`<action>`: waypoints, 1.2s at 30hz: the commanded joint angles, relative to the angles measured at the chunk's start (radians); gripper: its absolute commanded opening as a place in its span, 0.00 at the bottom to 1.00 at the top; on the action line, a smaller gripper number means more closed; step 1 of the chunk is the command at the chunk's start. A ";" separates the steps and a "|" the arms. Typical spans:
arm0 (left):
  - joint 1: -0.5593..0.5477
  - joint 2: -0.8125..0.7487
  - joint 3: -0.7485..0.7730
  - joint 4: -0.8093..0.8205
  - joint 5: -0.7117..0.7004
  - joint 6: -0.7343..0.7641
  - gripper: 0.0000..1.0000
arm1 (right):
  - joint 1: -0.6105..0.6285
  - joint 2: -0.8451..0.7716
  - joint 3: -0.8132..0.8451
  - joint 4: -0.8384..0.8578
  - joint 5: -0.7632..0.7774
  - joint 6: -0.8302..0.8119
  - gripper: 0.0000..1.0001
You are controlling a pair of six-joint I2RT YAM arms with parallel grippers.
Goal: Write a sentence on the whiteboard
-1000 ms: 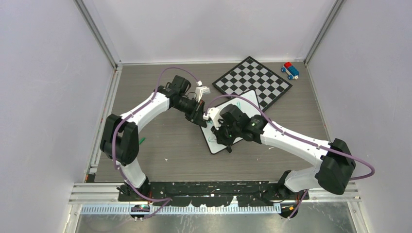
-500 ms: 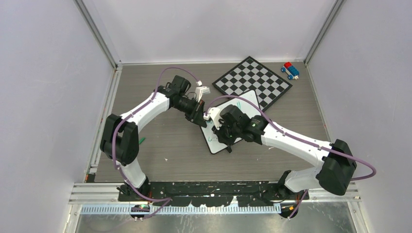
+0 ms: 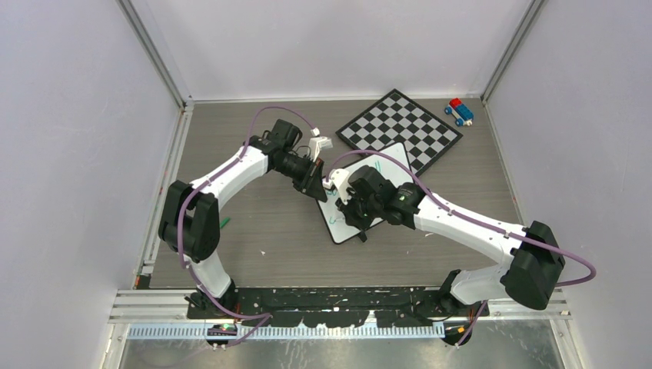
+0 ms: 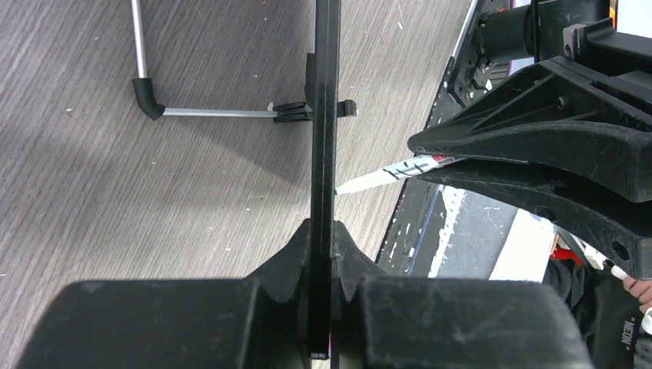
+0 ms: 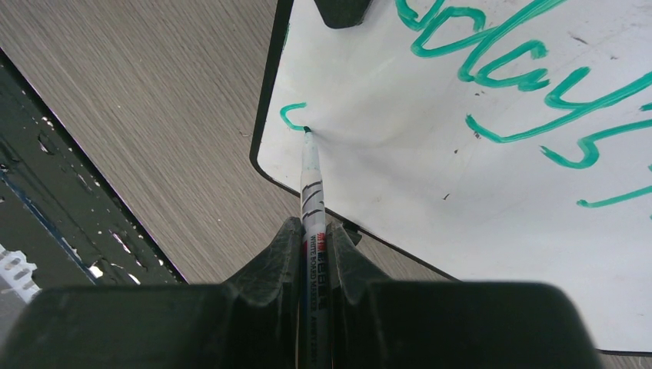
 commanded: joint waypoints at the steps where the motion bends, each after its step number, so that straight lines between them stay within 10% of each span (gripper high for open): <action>1: 0.003 -0.007 0.004 0.008 -0.041 0.004 0.00 | -0.010 -0.019 0.043 0.121 0.087 0.014 0.00; 36: 0.003 -0.012 0.003 0.009 -0.042 0.000 0.00 | -0.042 -0.075 0.064 0.067 0.023 0.007 0.00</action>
